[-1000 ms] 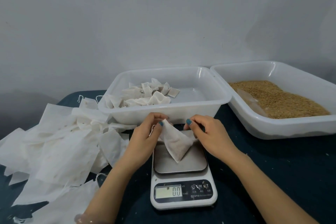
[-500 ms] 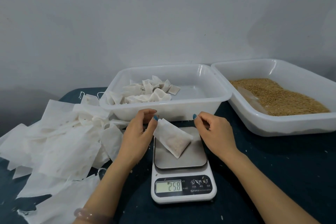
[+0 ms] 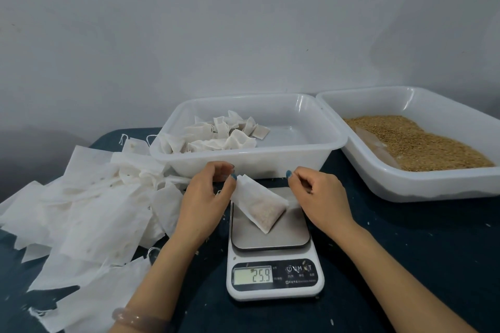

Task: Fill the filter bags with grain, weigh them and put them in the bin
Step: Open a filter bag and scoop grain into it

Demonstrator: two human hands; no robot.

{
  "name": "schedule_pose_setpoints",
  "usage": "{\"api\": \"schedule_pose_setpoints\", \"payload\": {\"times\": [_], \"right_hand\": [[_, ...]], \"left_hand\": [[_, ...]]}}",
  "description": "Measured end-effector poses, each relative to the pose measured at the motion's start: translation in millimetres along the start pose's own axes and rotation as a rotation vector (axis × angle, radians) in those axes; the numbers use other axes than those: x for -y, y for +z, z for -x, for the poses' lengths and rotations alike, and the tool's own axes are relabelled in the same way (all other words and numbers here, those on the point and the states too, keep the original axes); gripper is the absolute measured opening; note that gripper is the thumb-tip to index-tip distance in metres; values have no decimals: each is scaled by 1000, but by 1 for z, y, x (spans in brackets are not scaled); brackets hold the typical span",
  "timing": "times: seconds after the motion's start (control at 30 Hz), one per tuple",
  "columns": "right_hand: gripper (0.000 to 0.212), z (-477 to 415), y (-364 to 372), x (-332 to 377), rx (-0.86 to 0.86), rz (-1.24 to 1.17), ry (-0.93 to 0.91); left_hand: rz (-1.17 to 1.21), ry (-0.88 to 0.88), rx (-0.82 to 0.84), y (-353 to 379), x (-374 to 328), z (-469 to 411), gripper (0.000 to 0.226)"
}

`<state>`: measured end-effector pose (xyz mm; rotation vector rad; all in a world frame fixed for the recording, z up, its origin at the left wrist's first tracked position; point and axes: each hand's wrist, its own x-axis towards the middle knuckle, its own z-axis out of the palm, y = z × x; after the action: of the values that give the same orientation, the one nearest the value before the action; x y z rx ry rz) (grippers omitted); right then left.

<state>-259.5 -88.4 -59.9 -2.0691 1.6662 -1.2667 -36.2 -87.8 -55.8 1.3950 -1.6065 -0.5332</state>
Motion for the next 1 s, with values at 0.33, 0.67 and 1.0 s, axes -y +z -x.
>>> {"api": "schedule_pose_setpoints", "payload": {"times": [0.33,0.67,1.0], "right_hand": [[44,2,1,3,5,-5,-42],[40,1,2,3,-6,-17,-50],[46,0,-4,4,-148,-14,62]], "left_hand": [[-91,-14,40,2,-2,1,21],[-76,240,150,11,-17,7,23],[7,252,-116,3,-88,-50,24]]}}
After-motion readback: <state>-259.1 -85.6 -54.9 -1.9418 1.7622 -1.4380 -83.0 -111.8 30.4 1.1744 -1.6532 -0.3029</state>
